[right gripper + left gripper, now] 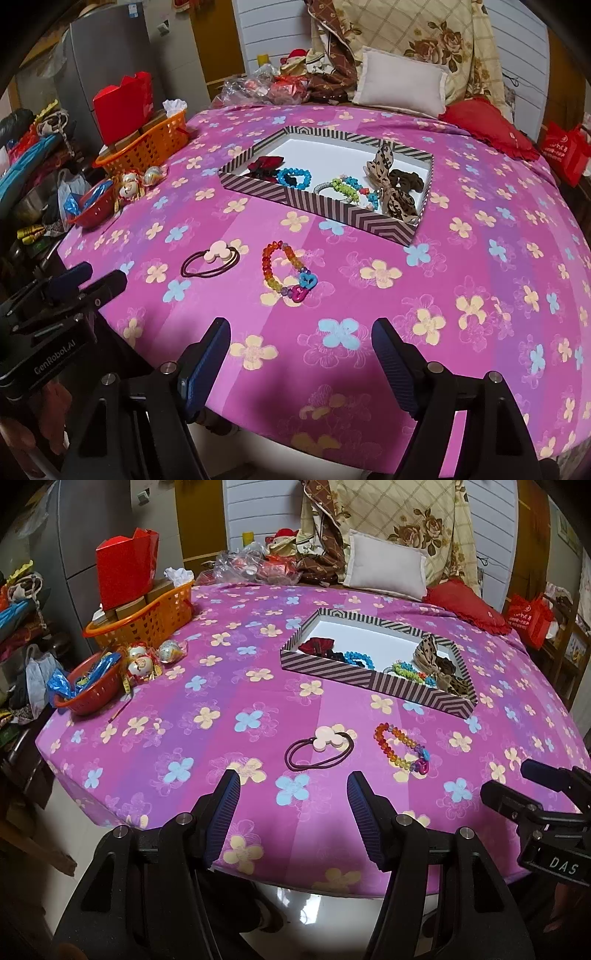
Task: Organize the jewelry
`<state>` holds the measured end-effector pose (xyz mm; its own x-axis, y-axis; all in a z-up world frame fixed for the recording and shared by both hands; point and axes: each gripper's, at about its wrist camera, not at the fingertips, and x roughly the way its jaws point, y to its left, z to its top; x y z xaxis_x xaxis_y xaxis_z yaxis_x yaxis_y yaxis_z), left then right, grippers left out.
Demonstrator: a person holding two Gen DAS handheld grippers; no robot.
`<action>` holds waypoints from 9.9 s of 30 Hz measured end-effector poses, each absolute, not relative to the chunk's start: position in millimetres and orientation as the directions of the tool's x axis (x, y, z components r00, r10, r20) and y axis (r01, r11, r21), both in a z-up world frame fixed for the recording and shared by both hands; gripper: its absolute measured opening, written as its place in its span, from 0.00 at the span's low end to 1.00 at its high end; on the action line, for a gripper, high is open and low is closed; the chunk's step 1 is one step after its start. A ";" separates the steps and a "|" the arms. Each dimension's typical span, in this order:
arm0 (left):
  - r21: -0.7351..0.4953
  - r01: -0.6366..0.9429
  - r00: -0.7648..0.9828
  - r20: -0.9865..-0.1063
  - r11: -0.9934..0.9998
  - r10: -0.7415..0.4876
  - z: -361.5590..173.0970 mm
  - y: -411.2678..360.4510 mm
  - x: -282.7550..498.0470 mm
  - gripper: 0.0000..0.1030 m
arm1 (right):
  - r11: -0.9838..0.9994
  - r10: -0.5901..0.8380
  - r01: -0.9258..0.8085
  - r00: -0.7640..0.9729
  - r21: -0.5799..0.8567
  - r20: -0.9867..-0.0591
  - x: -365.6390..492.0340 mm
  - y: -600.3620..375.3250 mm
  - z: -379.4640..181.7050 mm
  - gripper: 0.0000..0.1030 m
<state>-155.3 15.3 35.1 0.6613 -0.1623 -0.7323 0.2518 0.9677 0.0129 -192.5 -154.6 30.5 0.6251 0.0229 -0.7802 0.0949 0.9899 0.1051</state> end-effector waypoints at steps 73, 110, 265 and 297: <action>-0.014 0.526 0.382 -0.890 0.850 -0.250 -52.1 -37.3 -22.0 0.62 | 0.993 0.117 -0.043 0.598 0.113 -0.793 -111.9 -182.9 -48.6 0.36; -0.087 0.483 0.412 -0.855 0.871 -0.314 -43.2 -26.9 -25.9 0.33 | 0.981 0.148 0.006 0.631 0.196 -0.761 -98.3 -189.2 -40.0 0.29; 0.033 0.344 0.608 -0.769 0.938 -0.196 13.5 -97.8 28.5 0.62 | 0.971 -0.002 0.163 0.735 0.173 -0.678 -60.6 -248.3 15.8 0.60; 0.041 0.288 0.700 -0.691 0.957 -0.181 45.0 -69.0 -27.4 0.62 | 0.976 -0.043 0.174 0.742 0.131 -0.669 -94.7 -226.2 31.8 0.68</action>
<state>-27.4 -69.0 45.0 0.6995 -0.1810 -0.6913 0.2885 0.9566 0.0415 -94.7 -226.2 31.8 0.7418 -0.0428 -0.6692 0.1741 0.9760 0.1307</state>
